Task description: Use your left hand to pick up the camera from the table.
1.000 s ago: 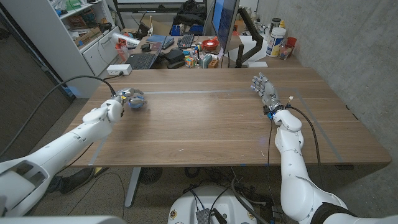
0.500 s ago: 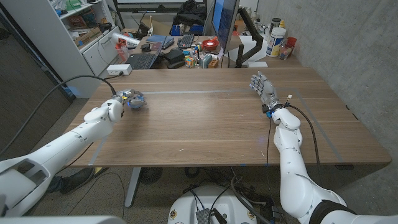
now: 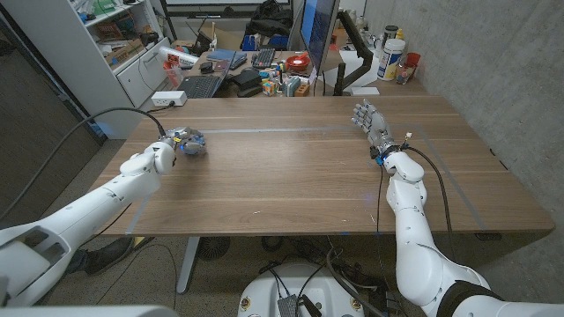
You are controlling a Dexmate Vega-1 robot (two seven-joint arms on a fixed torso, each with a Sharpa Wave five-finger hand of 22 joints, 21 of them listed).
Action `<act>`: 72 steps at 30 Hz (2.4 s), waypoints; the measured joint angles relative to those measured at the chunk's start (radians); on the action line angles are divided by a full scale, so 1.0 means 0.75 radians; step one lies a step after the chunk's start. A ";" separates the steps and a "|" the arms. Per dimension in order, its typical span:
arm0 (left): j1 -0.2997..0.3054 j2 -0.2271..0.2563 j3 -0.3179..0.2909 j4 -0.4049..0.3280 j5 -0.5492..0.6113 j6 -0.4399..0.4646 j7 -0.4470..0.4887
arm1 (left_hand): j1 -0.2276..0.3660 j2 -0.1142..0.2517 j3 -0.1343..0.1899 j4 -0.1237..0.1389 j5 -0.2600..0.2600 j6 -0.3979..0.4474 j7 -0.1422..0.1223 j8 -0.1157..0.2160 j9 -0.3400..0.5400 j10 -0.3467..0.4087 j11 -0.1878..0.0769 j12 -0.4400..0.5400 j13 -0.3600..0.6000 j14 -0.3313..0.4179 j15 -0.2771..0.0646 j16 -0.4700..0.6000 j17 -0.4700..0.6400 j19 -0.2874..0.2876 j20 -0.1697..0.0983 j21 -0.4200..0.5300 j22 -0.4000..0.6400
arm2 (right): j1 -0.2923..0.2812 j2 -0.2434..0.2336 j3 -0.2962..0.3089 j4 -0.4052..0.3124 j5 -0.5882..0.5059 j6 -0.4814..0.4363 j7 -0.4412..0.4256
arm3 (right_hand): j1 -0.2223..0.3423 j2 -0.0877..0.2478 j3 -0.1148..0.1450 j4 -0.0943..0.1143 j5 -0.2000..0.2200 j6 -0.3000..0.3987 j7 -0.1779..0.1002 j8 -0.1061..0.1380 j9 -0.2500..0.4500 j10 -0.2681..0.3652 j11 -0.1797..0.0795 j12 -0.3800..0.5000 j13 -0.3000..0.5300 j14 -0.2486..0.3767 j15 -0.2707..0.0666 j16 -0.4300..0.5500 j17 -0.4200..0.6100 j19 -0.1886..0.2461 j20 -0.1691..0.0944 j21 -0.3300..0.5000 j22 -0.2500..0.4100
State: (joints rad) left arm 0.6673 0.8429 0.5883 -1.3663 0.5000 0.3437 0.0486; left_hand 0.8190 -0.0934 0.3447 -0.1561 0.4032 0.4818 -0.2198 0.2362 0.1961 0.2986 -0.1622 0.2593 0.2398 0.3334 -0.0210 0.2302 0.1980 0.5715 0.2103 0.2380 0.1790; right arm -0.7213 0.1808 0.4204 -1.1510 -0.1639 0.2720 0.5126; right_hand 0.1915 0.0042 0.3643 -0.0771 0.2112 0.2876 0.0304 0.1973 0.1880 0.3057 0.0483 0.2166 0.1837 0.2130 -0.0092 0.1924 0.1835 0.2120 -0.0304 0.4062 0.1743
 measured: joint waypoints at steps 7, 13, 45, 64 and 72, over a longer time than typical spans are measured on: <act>0.020 -0.009 -0.008 -0.006 0.002 -0.012 0.053 | 0.148 0.045 0.043 -0.004 -0.056 0.109 0.000 0.026 0.002 0.091 -0.004 0.025 0.018 0.097 -0.029 0.019 0.012 0.174 -0.006 0.031 -0.003 | 0.009 -0.002 -0.001 0.012 0.000 0.006 0.006 | 0.000 0.000 0.000 0.000 0.000 0.000 0.000 0.000 0.000 0.000 0.000 0.000 0.000 0.000 0.000 0.000 0.000 0.000 0.000 0.000 0.000; 0.027 -0.015 -0.013 -0.007 0.004 -0.026 0.094 | 0.261 0.098 0.080 0.003 -0.141 0.210 0.001 0.047 0.002 0.177 -0.001 0.045 0.036 0.186 -0.033 0.039 0.026 0.303 -0.014 0.040 -0.003 | 0.014 -0.005 0.000 0.020 0.000 0.008 0.008 | 0.000 0.000 0.000 0.000 0.000 0.000 0.000 0.000 0.000 0.000 0.000 0.000 0.000 0.000 0.000 0.000 0.000 0.000 0.000 0.000 0.000; 0.054 -0.069 -0.042 0.019 -0.026 -0.047 0.197 | 0.450 0.086 0.166 -0.003 -0.305 0.502 0.112 0.110 0.002 0.435 0.040 0.103 0.106 0.356 0.012 0.089 0.062 0.476 -0.078 0.058 -0.011 | 0.044 -0.014 0.010 0.069 -0.009 0.023 0.016 | 0.000 0.000 -0.006 -0.006 0.000 0.000 0.000 0.000 0.000 0.000 0.000 0.000 0.000 0.000 0.000 0.000 0.000 0.012 -0.003 -0.019 0.000; 0.070 -0.054 -0.050 -0.016 -0.032 -0.011 0.196 | 0.450 0.086 0.164 0.006 -0.311 0.509 0.105 0.105 0.002 0.432 0.032 0.096 0.122 0.358 0.010 0.088 0.070 0.471 -0.083 0.041 -0.012 | 0.045 -0.011 0.005 0.063 -0.016 0.022 0.016 | 0.000 0.000 -0.005 -0.005 0.000 0.000 0.000 0.000 0.000 0.000 0.000 0.000 0.000 0.004 0.005 0.000 0.000 0.016 0.002 -0.027 0.000; 0.072 -0.045 -0.059 -0.036 -0.025 0.001 0.196 | 0.461 0.097 0.158 0.011 -0.315 0.508 0.105 0.102 0.002 0.432 0.018 0.097 0.126 0.401 -0.029 0.088 0.070 0.490 -0.102 0.032 -0.013 | 0.044 -0.010 0.000 0.055 -0.020 0.022 0.013 | 0.000 0.000 -0.005 -0.005 0.000 0.000 0.000 0.000 0.000 0.000 0.000 0.000 0.000 0.005 0.005 0.000 0.000 0.019 0.000 -0.030 0.000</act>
State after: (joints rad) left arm 0.7215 0.8092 0.5439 -1.3935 0.4811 0.3445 0.1953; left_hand 1.1647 -0.0206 0.4634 -0.1477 0.1673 0.8632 -0.1412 0.3125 0.1976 0.6229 -0.1485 0.3321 0.3345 0.6341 -0.0429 0.2964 0.2507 0.9393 0.1337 0.2618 0.1695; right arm -0.6886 0.1732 0.4201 -1.1097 -0.1793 0.2883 0.5225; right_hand 0.1915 0.0042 0.3602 -0.0811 0.2113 0.2876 0.0304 0.1973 0.1880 0.3054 0.0483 0.2166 0.1837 0.2164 -0.0054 0.1924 0.1835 0.2263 -0.0306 0.3841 0.1743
